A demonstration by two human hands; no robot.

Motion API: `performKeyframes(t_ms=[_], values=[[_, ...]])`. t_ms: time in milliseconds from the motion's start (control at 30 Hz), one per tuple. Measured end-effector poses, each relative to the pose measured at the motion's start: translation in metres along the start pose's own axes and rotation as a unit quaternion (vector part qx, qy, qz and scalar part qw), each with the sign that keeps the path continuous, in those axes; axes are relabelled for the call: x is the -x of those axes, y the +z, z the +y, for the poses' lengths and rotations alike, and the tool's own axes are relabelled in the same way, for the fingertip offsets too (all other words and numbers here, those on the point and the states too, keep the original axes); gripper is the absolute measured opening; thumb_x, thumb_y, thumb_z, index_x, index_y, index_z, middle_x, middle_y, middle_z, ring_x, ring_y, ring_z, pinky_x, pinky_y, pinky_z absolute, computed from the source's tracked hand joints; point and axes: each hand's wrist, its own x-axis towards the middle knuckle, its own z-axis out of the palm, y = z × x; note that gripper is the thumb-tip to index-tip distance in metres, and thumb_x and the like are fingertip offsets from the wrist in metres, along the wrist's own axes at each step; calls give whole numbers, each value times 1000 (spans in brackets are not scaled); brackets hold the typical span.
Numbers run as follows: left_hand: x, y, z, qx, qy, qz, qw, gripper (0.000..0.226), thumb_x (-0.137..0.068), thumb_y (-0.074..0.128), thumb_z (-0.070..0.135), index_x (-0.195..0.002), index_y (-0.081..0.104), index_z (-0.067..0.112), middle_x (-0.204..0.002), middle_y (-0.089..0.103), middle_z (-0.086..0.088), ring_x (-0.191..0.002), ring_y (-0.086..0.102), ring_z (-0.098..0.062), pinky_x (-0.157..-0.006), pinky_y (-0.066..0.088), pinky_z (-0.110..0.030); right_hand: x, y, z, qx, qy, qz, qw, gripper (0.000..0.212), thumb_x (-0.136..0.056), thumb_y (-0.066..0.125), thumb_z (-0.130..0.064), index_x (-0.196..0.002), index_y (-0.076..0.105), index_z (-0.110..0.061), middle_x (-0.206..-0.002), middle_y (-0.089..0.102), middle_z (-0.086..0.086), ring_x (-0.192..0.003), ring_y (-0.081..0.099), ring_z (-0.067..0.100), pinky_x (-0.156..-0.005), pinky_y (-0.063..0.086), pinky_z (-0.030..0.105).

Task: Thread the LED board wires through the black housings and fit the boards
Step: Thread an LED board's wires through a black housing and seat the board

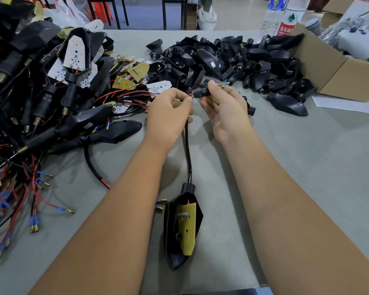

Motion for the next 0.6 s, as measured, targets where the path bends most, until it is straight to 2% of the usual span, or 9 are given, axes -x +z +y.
performKeyframes(t_ms=[133,300,433,600], values=[[-1,-1,1,33,-3,21,999,10,-96,54,11,-87,55,14,-62,68,-2,-54,63,-16,-60,54,-33,0,0,0,1,-2,-5,1000,15,-91,64,-4,-81,54,-8,-79,59,9,-72,57,19,-66,56,22],[-1,-3,2,10,11,0,1000,13,-97,55,8,-86,60,14,-65,67,2,-58,62,-10,-65,53,-29,1,0,0,9,-6,-9,1000,18,-92,63,-4,-79,52,-9,-77,57,8,-68,55,16,-65,55,22],[-1,-2,1,-16,27,-10,999,12,-96,57,10,-85,59,15,-63,64,0,-56,58,-9,-73,54,-35,2,0,2,34,-18,-17,999,17,-91,64,-4,-81,51,-8,-75,56,8,-65,52,16,-65,54,23],[-2,-1,2,-4,12,-9,1000,15,-96,56,11,-82,59,16,-60,59,3,-51,54,-11,-62,50,-30,2,-2,-2,-13,14,-32,999,16,-93,61,-5,-79,53,-9,-75,60,9,-68,58,17,-65,57,22]])
